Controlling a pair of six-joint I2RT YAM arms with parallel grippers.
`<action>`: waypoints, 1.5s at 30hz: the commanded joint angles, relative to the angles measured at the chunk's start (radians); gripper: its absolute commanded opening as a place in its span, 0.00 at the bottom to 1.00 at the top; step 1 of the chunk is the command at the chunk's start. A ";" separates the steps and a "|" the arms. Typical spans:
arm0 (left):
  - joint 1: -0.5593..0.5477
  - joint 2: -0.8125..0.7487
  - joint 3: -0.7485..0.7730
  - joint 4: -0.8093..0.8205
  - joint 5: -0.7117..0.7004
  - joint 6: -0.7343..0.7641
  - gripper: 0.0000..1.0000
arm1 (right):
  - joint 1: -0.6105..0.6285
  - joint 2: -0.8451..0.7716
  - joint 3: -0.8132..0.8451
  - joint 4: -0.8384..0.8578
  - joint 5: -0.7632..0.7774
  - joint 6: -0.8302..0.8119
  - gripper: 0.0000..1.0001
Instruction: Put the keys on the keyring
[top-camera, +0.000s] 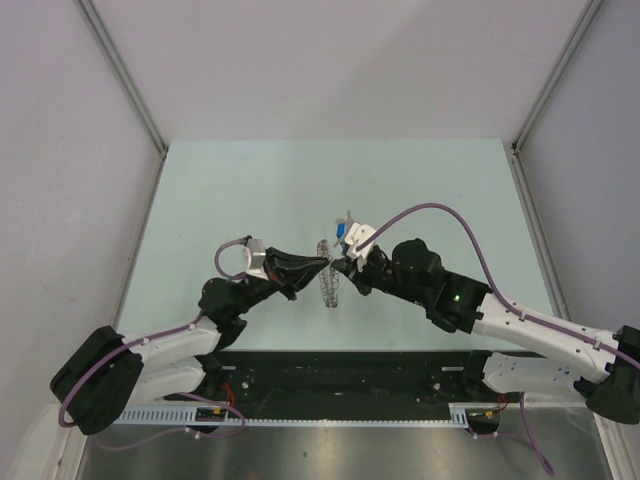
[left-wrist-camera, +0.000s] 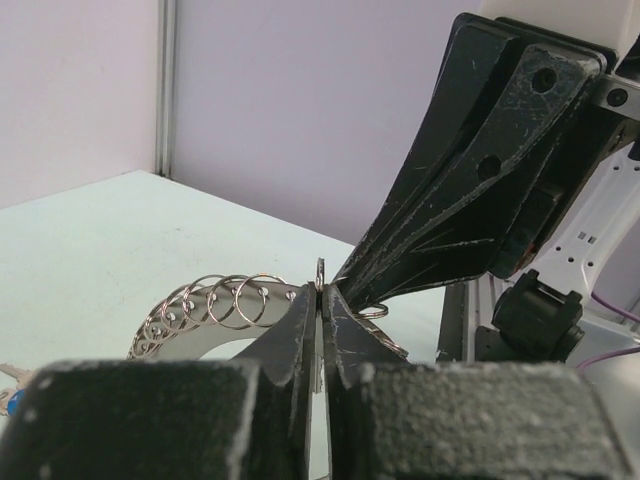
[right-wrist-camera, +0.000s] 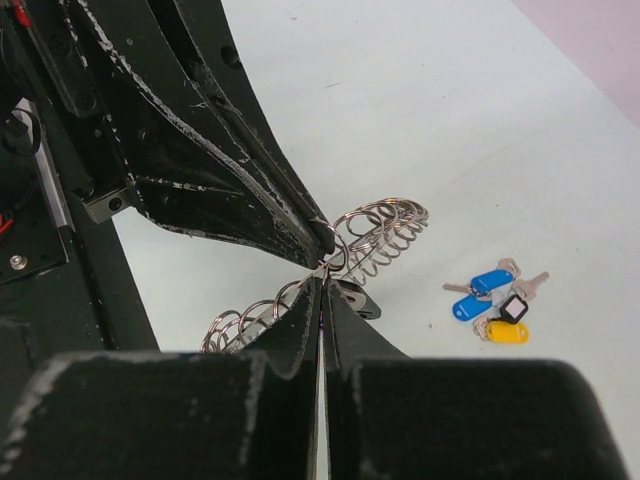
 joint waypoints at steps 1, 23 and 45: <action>-0.014 -0.021 -0.002 0.189 -0.011 0.003 0.15 | 0.028 -0.007 -0.005 0.022 -0.006 -0.032 0.00; 0.138 -0.115 0.582 -1.466 0.546 0.791 0.46 | 0.028 -0.050 -0.005 -0.049 -0.056 -0.169 0.00; 0.149 0.217 0.911 -1.997 0.816 1.205 0.29 | 0.037 -0.059 -0.005 -0.080 -0.082 -0.189 0.00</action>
